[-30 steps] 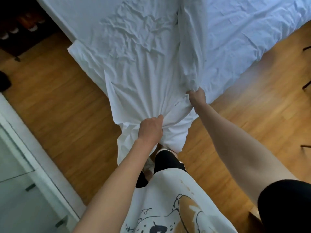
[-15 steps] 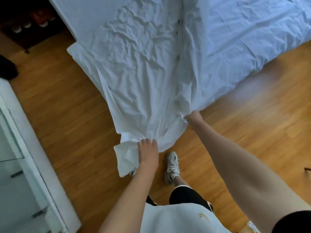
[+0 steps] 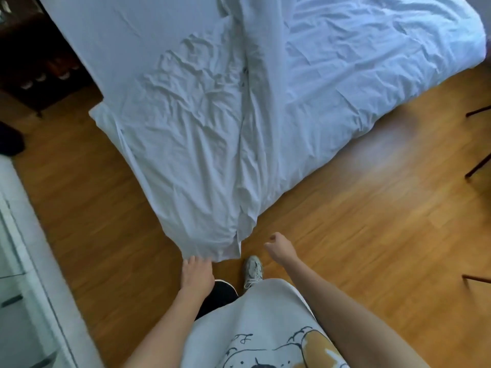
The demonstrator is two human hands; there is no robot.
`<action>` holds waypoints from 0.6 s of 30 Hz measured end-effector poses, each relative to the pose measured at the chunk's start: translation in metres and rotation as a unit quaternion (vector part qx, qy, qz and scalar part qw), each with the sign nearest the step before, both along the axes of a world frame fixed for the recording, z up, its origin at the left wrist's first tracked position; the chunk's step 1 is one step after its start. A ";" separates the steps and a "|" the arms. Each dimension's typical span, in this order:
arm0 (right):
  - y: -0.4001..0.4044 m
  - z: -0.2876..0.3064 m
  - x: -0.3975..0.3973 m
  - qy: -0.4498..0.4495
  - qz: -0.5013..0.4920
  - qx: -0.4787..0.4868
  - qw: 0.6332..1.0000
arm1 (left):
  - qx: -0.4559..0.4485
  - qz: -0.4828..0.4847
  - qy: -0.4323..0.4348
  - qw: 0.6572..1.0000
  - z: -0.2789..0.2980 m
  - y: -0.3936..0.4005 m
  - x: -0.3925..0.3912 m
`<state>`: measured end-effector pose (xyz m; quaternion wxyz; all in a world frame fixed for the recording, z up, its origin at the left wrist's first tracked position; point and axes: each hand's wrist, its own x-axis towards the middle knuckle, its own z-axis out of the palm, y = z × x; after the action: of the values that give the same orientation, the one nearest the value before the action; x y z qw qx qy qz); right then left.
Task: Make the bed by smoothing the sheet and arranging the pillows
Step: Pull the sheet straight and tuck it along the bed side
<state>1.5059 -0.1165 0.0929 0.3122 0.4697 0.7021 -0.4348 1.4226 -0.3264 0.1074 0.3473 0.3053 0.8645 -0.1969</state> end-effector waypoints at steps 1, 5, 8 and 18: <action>0.008 0.004 0.006 0.003 -0.004 -0.002 1.000 | 0.001 -0.003 -0.001 1.000 0.004 0.008 -0.003; 0.047 0.020 0.020 0.013 -0.021 0.015 1.000 | 0.022 -0.010 -0.004 1.000 0.021 0.048 -0.014; 0.077 0.029 0.024 0.028 -0.030 0.030 0.999 | 0.056 -0.007 -0.024 0.998 0.029 0.085 -0.023; 0.178 0.034 0.046 -0.001 -0.081 0.026 0.996 | 0.116 -0.051 -0.116 0.985 0.031 0.232 -0.045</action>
<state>1.5518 0.0610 0.1267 0.2643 0.5330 0.6729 -0.4397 1.3779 -0.0943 0.1380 0.3971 0.4083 0.8185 -0.0759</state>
